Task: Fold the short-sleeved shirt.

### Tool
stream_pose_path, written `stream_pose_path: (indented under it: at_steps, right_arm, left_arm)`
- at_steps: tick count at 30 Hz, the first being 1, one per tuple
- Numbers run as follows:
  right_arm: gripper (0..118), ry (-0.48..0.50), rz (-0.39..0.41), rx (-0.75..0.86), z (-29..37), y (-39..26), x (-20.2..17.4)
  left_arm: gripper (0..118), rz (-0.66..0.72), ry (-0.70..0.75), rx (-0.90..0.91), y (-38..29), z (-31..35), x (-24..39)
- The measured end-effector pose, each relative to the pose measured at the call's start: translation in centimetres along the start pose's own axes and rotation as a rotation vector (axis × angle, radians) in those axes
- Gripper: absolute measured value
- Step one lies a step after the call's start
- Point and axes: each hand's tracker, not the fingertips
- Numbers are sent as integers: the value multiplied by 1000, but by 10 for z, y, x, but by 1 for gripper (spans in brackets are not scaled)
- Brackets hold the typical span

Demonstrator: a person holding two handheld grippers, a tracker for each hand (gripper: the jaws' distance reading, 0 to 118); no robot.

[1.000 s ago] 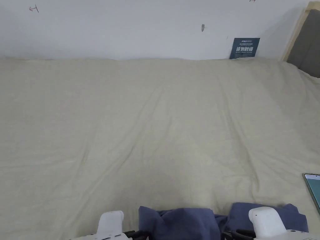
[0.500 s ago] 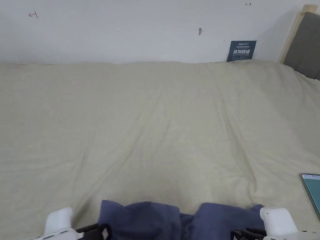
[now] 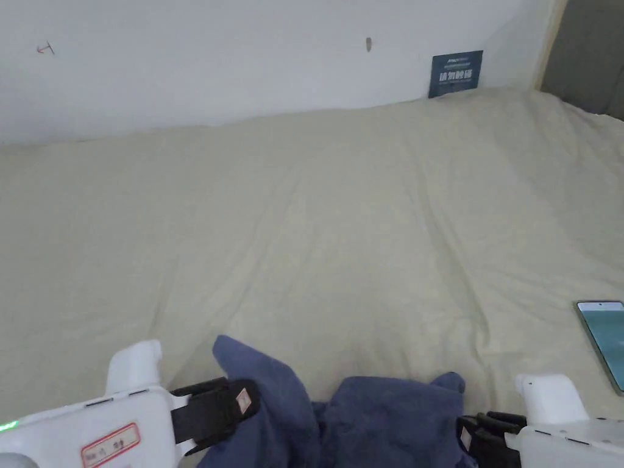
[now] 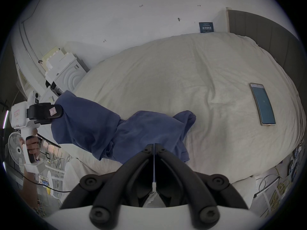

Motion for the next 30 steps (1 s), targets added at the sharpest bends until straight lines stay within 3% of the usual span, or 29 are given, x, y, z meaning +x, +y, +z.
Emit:
stream_pose_path:
  at_steps: [2,5,8,12,18,19,20,22,24,30]
  right_arm:
    - [5,0,-29,19,6,-3,11]
    - [5,3,-83,43,15,-6,31]
    - [5,-29,-92,57,24,-8,48]
    - [5,-71,-104,95,42,-7,62]
    - [5,-52,-151,118,45,-4,81]
    - [5,-56,-150,115,42,-4,81]
    - [5,-58,-150,111,40,-4,82]
    - [5,-53,-146,100,38,-5,81]
    - [5,-49,-140,92,35,-6,77]
    - [5,-29,-123,79,30,-8,69]
  left_arm:
    - [9,-69,2,-31,5,-27,32]
    - [9,-31,-89,-129,12,-77,59]
    - [9,-78,-60,-205,9,-126,81]
    - [9,-17,-110,-292,-3,-173,96]
    - [10,-173,-57,-382,-20,-203,118]
    - [20,-177,-56,-396,-20,-207,119]
    - [41,-166,-59,-402,-18,-208,119]
    - [116,-137,-92,-415,-18,-210,117]
    - [109,-120,-116,-355,-9,-199,116]
    - [105,-114,-63,-256,8,-155,102]
